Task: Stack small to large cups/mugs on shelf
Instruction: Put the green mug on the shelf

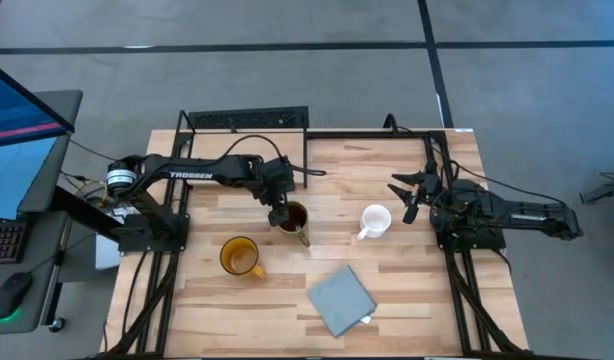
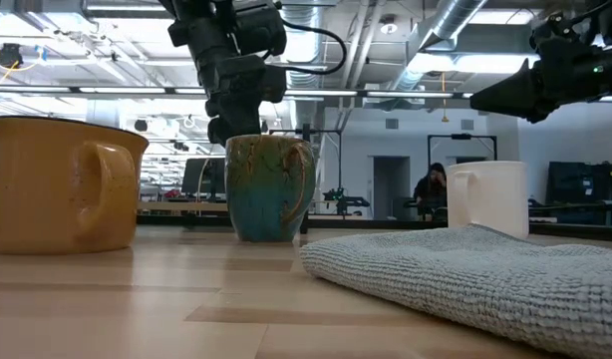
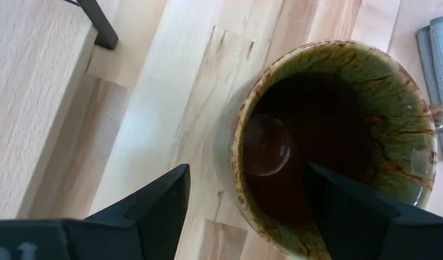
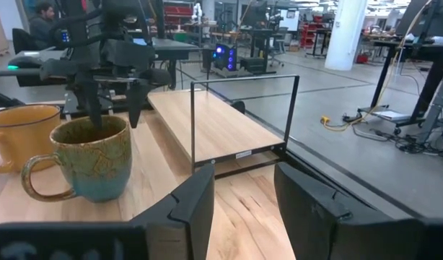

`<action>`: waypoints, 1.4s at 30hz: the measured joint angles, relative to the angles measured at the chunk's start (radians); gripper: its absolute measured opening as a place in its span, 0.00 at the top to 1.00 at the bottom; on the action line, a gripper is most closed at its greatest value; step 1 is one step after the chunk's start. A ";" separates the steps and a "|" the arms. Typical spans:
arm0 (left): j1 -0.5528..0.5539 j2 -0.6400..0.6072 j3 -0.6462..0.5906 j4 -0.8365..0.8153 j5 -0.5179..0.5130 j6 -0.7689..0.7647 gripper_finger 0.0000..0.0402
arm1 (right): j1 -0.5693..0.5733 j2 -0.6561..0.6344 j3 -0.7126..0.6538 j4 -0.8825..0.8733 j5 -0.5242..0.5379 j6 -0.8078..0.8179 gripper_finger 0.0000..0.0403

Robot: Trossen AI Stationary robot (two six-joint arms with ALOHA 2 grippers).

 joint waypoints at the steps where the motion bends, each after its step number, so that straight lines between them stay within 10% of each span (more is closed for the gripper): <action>1: 0.000 0.000 0.000 0.001 -0.004 0.000 0.36 | 0.000 0.000 0.000 0.000 0.000 0.000 0.58; 42: 0.001 0.141 0.074 -0.023 -0.013 0.087 0.95 | 0.000 0.001 0.000 -0.023 0.000 -0.001 0.58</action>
